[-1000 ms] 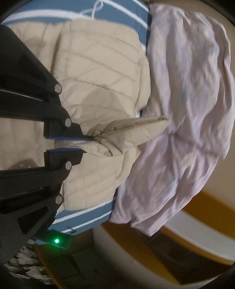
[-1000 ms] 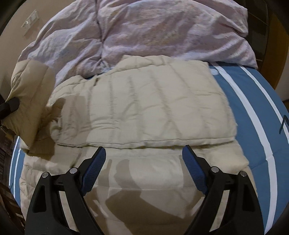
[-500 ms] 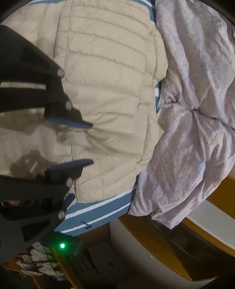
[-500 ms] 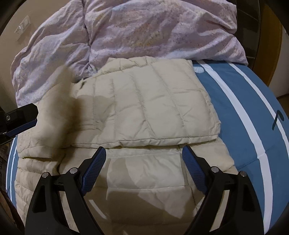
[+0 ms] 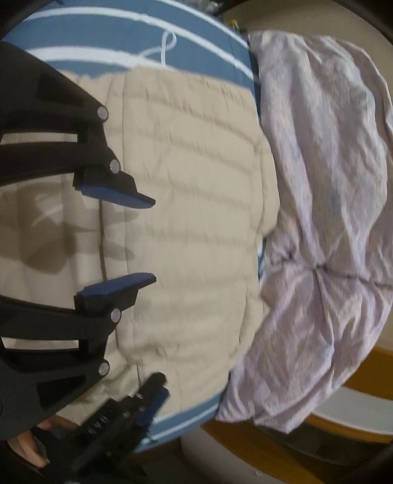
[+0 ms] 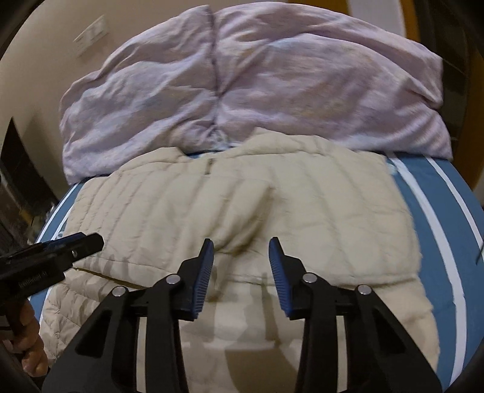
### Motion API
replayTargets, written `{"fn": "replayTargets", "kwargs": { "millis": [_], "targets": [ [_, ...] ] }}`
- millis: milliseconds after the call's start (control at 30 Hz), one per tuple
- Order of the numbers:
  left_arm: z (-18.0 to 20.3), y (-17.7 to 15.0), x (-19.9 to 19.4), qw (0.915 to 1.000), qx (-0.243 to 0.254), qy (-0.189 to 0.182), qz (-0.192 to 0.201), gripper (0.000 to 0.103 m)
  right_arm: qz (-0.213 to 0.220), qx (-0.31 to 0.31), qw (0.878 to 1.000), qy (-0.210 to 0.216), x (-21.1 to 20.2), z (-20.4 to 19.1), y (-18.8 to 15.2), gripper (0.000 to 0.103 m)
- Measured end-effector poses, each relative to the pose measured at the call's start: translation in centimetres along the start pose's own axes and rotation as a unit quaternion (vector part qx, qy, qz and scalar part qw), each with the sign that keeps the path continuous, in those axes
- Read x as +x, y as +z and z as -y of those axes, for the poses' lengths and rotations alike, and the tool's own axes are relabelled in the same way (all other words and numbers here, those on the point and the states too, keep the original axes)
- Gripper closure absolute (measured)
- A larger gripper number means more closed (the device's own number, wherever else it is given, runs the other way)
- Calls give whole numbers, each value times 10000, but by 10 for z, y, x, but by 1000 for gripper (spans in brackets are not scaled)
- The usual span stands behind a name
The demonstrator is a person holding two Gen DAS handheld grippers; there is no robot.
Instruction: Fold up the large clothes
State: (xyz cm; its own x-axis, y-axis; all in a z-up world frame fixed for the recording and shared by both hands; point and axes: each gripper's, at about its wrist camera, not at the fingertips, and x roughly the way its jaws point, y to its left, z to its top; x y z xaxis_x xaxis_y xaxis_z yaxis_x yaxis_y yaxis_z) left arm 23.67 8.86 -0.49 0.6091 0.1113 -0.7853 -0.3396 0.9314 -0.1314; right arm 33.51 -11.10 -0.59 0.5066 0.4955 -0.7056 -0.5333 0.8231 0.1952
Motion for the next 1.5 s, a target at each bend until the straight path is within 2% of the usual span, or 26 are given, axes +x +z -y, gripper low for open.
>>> {"fn": "replayTargets", "kwargs": {
  "millis": [133, 233, 300, 400, 467, 533, 600, 633, 867, 1033, 1167, 1333, 1500],
  "targets": [
    [-20, -10, -2, 9995, 44, 303, 27, 55, -117, -291, 9995, -17, 18, -18, -1, 68],
    [-33, -18, -5, 9990, 71, 441, 28, 53, -407, -445, 9978, -289, 43, -20, -6, 68],
    [-43, -24, -7, 9987, 55, 502, 2, 51, -689, -344, 9961, -429, 61, -13, -10, 68],
    [-58, -34, -13, 9985, 24, 540, -16, 42, -741, -110, 9966, -333, 62, -3, -10, 67],
    [-67, -41, -18, 9983, 19, 590, -5, 39, -750, -24, 9968, -258, 53, 0, -9, 65],
    [-79, -51, -24, 9980, 13, 631, -20, 38, -782, 23, 9968, -159, 45, 4, -11, 55],
    [-90, -62, -31, 9978, -16, 655, -36, 37, -742, 66, 9972, -82, 29, 10, -16, 38],
    [-96, -68, -34, 9977, -27, 669, -43, 36, -715, 60, 9974, -75, 23, 12, -17, 37],
    [-128, -113, -70, 9977, -105, 667, -26, 35, -629, -146, 9978, -165, -32, 49, -45, 36],
    [-150, -150, -94, 9986, -322, 417, 3, 35, -444, -280, 9976, -448, -82, 90, -80, 36],
    [-156, -173, -102, 9989, -413, 224, 7, 35, -441, -157, 9976, -514, -111, 122, -113, 36],
    [-160, -195, -105, 9983, -567, -107, 28, 35, -454, 119, 9977, -496, -130, 150, -152, 36],
    [-162, -208, -107, 9969, -708, -340, 61, 35, -354, 377, 9983, -273, -141, 166, -176, 36]
  ]
}}
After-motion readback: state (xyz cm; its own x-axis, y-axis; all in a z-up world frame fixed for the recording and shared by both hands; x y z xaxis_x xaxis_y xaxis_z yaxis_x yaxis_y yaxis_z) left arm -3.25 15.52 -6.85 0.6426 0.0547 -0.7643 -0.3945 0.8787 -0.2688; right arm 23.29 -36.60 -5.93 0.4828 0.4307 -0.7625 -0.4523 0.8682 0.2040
